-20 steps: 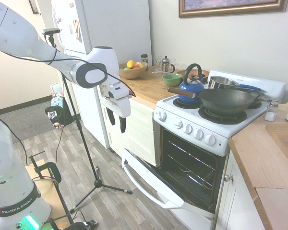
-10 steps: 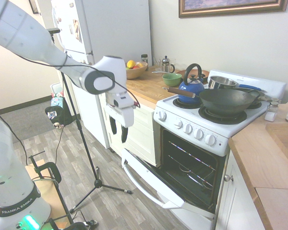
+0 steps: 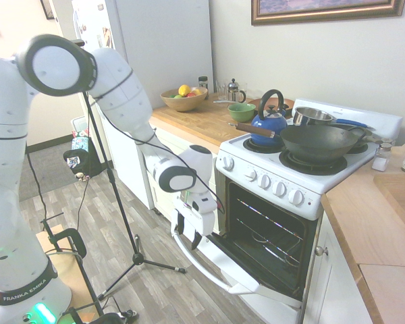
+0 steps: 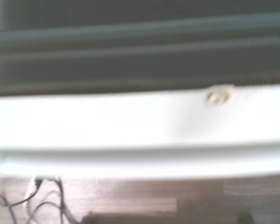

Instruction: Close the oven

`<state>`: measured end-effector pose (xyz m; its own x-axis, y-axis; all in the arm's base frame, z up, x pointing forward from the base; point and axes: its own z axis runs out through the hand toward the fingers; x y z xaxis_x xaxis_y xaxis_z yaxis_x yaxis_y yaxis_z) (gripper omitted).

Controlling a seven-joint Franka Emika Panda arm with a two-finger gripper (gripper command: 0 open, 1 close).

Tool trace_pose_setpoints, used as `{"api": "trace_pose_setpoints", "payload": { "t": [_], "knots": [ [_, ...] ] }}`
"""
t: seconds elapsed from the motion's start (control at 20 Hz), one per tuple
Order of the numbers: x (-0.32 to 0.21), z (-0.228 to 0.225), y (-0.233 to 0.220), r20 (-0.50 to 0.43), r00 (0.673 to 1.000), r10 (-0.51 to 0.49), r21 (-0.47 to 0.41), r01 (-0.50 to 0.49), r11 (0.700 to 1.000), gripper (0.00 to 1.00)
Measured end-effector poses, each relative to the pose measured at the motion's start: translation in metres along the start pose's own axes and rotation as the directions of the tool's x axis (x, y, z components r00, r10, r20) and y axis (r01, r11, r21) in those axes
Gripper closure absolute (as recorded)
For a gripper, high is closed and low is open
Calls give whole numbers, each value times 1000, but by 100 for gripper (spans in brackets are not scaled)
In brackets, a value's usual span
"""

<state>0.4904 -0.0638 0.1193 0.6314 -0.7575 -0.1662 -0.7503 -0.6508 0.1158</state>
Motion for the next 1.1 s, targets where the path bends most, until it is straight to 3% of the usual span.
{"api": "trace_pose_setpoints", "payload": {
  "t": [0.35,0.6,1.1],
  "knots": [
    [29,33,0,17,1000,1,-19,-1,1000,0],
    [37,53,-4,9,998,-63,-23,64,998,0],
    [32,26,-31,-109,983,-151,74,159,984,0]
  ]
}}
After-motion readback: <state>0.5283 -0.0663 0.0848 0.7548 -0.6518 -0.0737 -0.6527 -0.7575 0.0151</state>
